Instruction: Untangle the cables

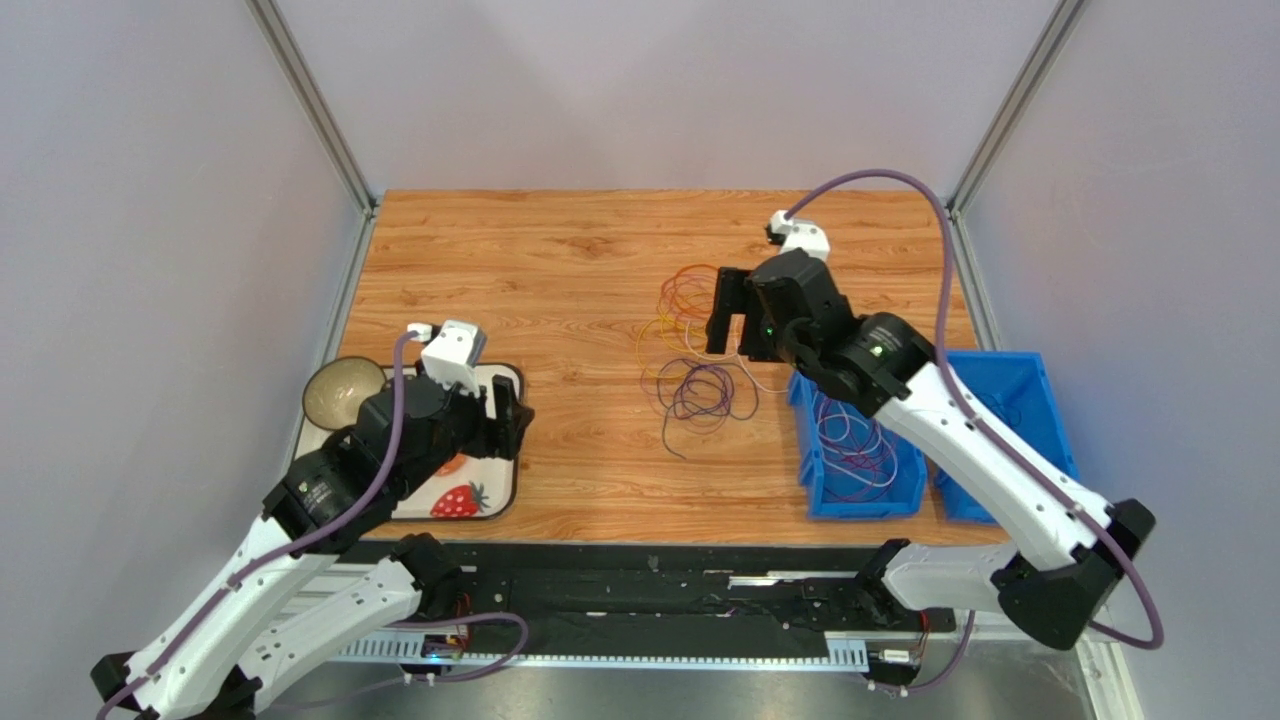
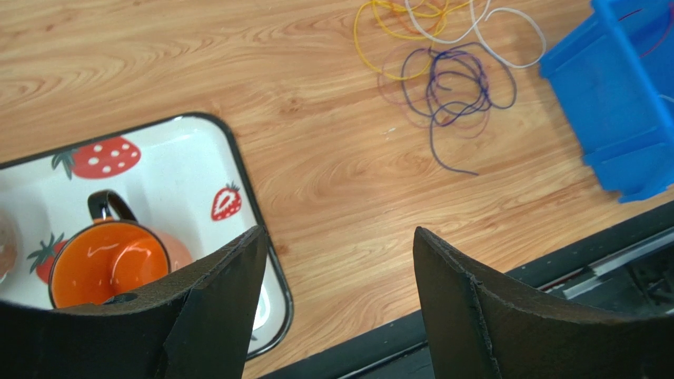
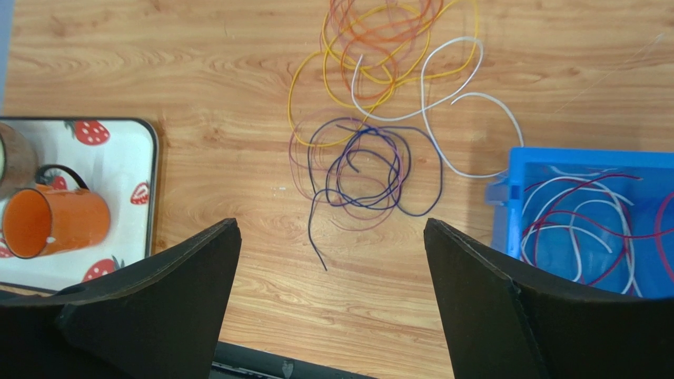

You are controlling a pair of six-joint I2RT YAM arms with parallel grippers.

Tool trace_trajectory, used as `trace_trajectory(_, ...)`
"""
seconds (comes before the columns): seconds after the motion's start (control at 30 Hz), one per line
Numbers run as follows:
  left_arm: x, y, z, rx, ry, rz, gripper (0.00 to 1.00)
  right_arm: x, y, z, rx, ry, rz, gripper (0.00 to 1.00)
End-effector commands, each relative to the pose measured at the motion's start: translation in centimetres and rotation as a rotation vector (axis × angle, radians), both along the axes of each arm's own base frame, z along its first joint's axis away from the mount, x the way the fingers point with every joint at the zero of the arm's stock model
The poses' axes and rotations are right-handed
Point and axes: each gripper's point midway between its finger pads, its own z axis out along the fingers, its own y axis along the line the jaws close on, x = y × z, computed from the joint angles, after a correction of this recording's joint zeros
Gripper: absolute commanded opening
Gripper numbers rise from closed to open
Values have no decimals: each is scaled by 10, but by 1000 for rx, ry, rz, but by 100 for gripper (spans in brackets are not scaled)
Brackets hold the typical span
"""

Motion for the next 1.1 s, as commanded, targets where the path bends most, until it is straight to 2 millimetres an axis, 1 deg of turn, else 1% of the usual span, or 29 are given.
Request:
trace_trajectory(0.0,2,11,-8,3,-53,36,77,21,31,-15,55,19,18,91)
trace_trajectory(0.07,1,9,-8,1,-50,21,77,30,37,-25,26,33,20,91)
trace_trajectory(0.1,0,10,-7,9,-43,24,77,38,38,-25,24,32,9,91)
trace_trajectory(0.13,0,11,-10,20,-33,28,76,45,44,-41,6,70,17,91)
trace_trajectory(0.17,-1,12,-11,23,-26,29,76,51,45,-47,3,85,18,90)
trace_trajectory(0.2,-3,13,-12,27,-7,36,76,61,44,-52,5,92,8,89)
trace_trajectory(0.23,-4,14,-13,27,4,37,76,68,48,-64,-7,119,10,88)
trace_trajectory(0.3,-8,15,-19,19,37,49,75,83,43,-75,-29,137,-11,87)
trace_trajectory(0.33,-10,14,-21,4,44,51,75,92,42,-85,-48,151,-26,87)
trace_trajectory(0.4,-11,8,-30,-16,52,32,75,105,33,-93,-70,157,-53,86)
trace_trajectory(0.43,-12,3,-29,-25,55,0,75,112,31,-93,-69,159,-62,86)
trace_trajectory(0.47,-12,1,-29,-21,53,-11,75,122,25,-103,-77,175,-80,85)
trace_trajectory(0.53,-8,0,-32,5,59,-11,75,131,21,-110,-76,192,-88,84)
trace_trajectory(0.57,-8,0,-33,12,64,-8,75,140,18,-116,-80,201,-100,83)
trace_trajectory(0.67,-7,-6,-40,34,103,-28,74,154,12,-122,-92,209,-113,82)
trace_trajectory(0.7,-7,-7,-41,40,108,-35,73,156,10,-131,-105,225,-117,81)
trace_trajectory(0.77,-6,-10,-44,52,125,-42,73,162,6,-136,-102,237,-129,81)
trace_trajectory(0.8,-6,-9,-45,57,127,-40,73,166,7,-141,-101,244,-130,80)
trace_trajectory(0.9,-6,-10,-47,61,134,-42,73,175,7,-145,-87,251,-136,80)
trace_trajectory(0.93,-5,-10,-47,59,131,-41,73,177,7,-153,-94,265,-137,80)
trace_trajectory(1.07,-5,-9,-47,62,132,-35,73,187,7,-162,-105,272,-143,79)
